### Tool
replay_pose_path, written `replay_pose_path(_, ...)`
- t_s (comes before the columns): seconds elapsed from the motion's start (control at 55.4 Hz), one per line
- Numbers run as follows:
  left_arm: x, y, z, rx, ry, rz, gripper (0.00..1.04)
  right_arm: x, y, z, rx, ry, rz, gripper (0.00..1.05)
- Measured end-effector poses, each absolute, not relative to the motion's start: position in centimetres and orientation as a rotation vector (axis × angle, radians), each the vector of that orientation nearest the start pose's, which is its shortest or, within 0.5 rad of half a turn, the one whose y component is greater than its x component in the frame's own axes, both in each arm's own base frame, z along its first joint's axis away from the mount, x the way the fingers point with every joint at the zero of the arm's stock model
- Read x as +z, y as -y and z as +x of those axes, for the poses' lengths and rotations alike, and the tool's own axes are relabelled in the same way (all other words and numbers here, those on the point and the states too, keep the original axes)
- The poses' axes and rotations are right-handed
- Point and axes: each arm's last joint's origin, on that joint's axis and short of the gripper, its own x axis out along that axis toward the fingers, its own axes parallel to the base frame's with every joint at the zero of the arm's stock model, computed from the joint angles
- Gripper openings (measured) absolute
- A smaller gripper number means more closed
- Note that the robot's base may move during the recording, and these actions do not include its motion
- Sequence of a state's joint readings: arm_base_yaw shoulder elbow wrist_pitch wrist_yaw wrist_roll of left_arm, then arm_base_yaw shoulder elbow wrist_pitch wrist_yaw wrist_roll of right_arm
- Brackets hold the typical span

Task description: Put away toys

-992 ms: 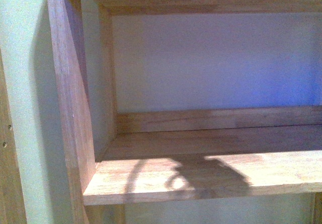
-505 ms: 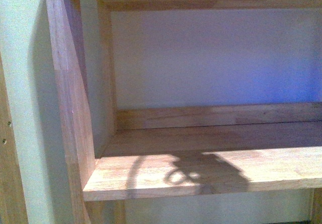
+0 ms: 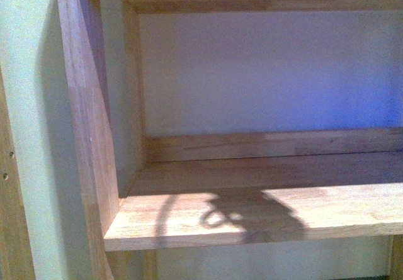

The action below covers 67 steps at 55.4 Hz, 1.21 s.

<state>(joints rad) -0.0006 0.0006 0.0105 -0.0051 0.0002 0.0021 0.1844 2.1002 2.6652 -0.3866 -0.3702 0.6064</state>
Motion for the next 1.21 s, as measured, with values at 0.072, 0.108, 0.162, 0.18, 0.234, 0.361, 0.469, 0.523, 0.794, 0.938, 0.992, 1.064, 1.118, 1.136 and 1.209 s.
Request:
replay_pose_path(0.072, 16.7, 0.0, 9.7, -0.001, 0.005, 0.002, 0.99, 52.9, -8.8, 41.3, 0.588, 0.010, 0.570, 0.40)
replay_pose_path(0.108, 16.7, 0.0, 9.7, -0.001, 0.005, 0.002, 0.99, 52.8, -8.8, 41.3, 0.586, 0.014, 0.565, 0.48)
replay_pose_path(0.162, 16.7, 0.0, 9.7, -0.001, 0.005, 0.002, 0.99, 52.7, -8.7, 41.3, 0.583, 0.018, 0.559, 0.57)
replay_pose_path(0.18, 16.7, 0.0, 9.7, -0.001, 0.005, 0.002, 0.99, 52.7, -8.7, 41.3, 0.582, 0.021, 0.556, 0.61)
replay_pose_path(0.234, 16.7, 0.0, 9.7, -0.001, 0.005, 0.002, 0.99, 52.7, -8.6, 41.2, 0.578, 0.027, 0.548, 0.68)
replay_pose_path(0.361, 16.7, 0.0, 9.7, -0.001, 0.005, 0.002, 0.99, 53.1, -8.3, 40.5, 0.585, 0.055, 0.540, 0.85)
replay_pose_path(0.469, 16.7, 0.0, 9.7, -0.001, 0.005, 0.002, 0.99, 53.7, -8.0, 39.6, 0.591, 0.076, 0.521, 1.00)
replay_pose_path(0.523, 16.7, 0.0, 9.7, -0.001, 0.005, 0.002, 0.99, 54.1, -7.7, 39.0, 0.592, 0.094, 0.506, 1.04)
replay_pose_path(0.794, 16.7, 0.0, 9.7, -0.001, 0.005, 0.002, 0.99, 57.7, -5.1, 33.3, 0.613, 0.249, 0.429, 1.04)
replay_pose_path(0.938, 16.7, 0.0, 9.7, -0.001, 0.005, 0.002, 0.99, 58.5, -3.8, 29.9, 0.614, 0.312, 0.406, 1.04)
replay_pose_path(0.992, 16.7, 0.0, 9.7, -0.001, 0.005, 0.002, 0.99, 58.3, -3.5, 28.8, 0.605, 0.320, 0.396, 1.04)
replay_pose_path(1.064, 16.7, 0.0, 9.7, -0.001, 0.005, 0.002, 0.99, 57.9, -3.2, 27.5, 0.587, 0.336, 0.381, 1.04)
replay_pose_path(1.118, 16.7, 0.0, 9.7, -0.001, 0.005, 0.002, 0.99, 57.3, -2.9, 26.4, 0.541, 0.350, 0.363, 1.04)
replay_pose_path(1.136, 16.7, 0.0, 9.7, -0.001, 0.005, 0.002, 0.99, 57.1, -2.9, 26.2, 0.534, 0.350, 0.356, 1.04)
replay_pose_path(1.209, 16.7, 0.0, 9.7, -0.001, 0.005, 0.002, 0.99, 56.0, -2.5, 24.5, 0.418, 0.396, 0.279, 1.04)
